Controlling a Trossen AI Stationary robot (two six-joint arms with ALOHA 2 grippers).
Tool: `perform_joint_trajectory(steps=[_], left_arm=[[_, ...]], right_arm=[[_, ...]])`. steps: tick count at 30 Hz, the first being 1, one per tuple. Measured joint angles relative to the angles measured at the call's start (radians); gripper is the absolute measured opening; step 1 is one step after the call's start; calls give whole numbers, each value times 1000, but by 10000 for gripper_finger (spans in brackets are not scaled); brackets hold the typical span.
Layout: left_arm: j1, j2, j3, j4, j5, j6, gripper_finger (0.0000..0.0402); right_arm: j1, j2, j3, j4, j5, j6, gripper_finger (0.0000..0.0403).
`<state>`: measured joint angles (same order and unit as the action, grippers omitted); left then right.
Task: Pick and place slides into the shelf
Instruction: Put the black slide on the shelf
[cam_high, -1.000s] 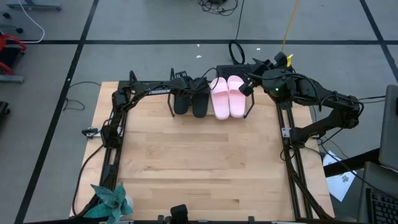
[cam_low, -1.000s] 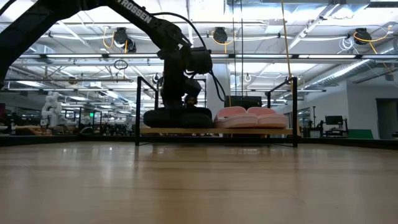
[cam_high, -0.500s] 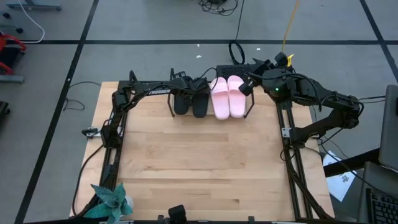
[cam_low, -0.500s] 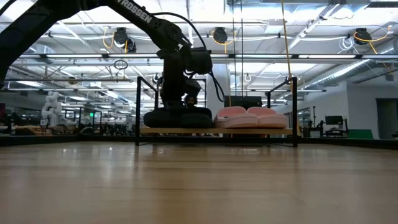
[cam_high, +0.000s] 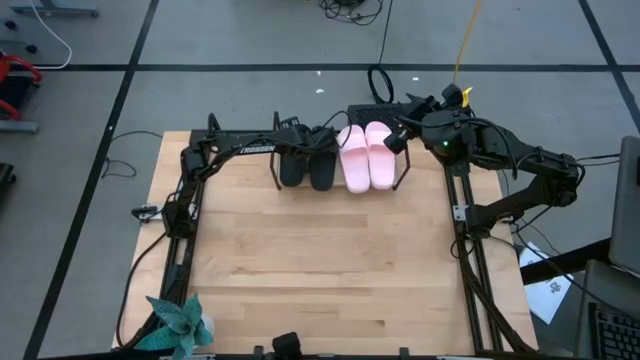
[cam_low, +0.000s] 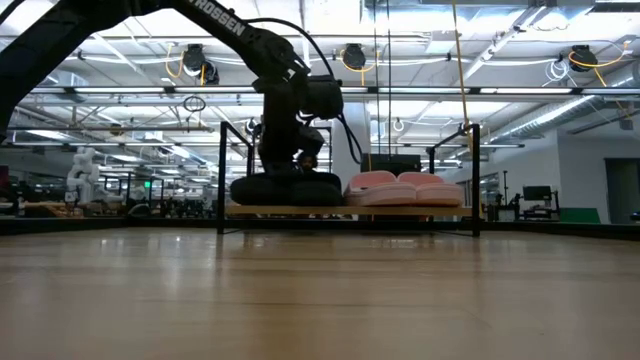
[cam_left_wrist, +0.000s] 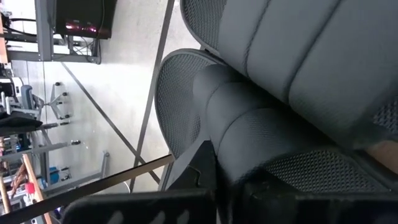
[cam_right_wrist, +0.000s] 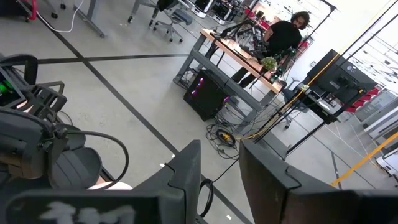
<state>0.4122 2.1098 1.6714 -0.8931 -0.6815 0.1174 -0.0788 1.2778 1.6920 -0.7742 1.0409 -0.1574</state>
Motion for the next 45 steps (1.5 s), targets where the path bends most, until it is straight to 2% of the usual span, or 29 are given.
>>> perform_joint_trajectory(steps=[23,45], left_arm=[[-16,0,0,22,-45,-18,83],[-29,0,0,22,-35,18,88]], right_arm=[[0,0,0,-10,0,0,98],[0,0,0,-10,0,0,98]])
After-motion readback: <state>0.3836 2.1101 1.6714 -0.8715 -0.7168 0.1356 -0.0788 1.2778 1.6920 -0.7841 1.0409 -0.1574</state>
